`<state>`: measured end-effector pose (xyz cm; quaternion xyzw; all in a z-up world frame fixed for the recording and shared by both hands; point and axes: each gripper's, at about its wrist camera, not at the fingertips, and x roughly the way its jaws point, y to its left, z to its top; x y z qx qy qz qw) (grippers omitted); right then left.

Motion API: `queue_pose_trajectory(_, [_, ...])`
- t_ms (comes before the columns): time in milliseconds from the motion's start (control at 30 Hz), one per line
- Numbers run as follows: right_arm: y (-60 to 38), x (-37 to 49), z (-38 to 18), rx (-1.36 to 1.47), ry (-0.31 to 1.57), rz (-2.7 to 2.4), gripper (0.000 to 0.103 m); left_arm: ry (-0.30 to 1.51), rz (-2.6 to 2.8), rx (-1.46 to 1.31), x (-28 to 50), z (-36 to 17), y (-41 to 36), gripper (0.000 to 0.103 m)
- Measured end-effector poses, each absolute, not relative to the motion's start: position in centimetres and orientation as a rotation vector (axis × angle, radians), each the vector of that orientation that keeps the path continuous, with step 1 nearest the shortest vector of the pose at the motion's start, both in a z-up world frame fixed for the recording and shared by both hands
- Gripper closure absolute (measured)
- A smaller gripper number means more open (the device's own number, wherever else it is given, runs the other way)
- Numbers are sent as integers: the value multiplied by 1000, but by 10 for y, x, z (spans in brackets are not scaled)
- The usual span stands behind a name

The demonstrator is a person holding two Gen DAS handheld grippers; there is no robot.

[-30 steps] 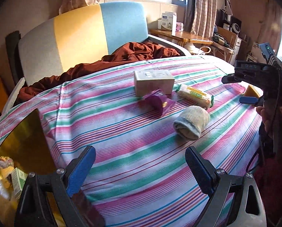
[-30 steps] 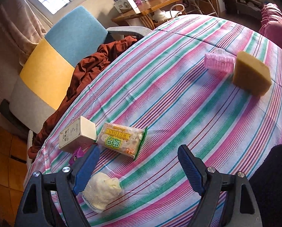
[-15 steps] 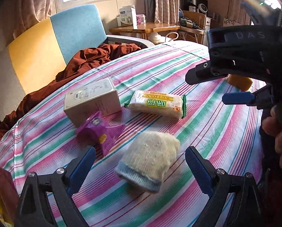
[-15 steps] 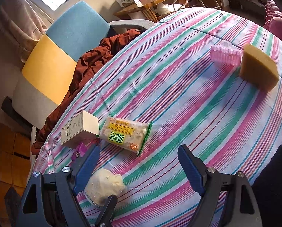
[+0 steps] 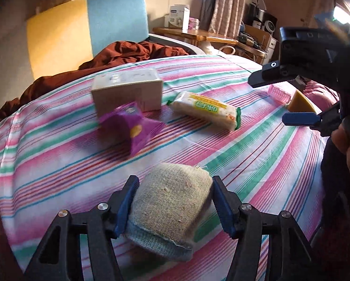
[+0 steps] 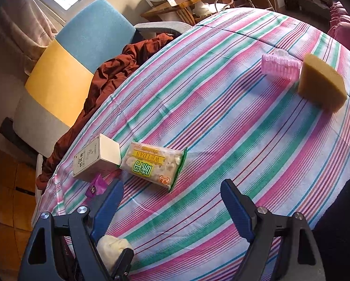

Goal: Organize objects
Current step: 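Hold the grey sock in the left tool while the right tool grasps the WEIDAN bag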

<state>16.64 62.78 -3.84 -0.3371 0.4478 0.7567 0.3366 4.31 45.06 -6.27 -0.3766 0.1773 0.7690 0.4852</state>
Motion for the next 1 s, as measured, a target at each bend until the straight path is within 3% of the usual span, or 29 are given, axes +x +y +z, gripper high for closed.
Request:
queue_pose_trajectory(200, [626, 160, -42, -928, 1140, 1961, 17, 302, 1973, -952, 37, -67, 395, 40])
queue_pose_trajectory(767, [605, 125, -62, -1200, 940, 1938, 17, 286, 1962, -942, 35, -76, 398, 39])
queue_pose_trajectory(1000, [591, 96, -59, -1327, 661, 1942, 17, 263, 1952, -945, 32, -77, 397, 38])
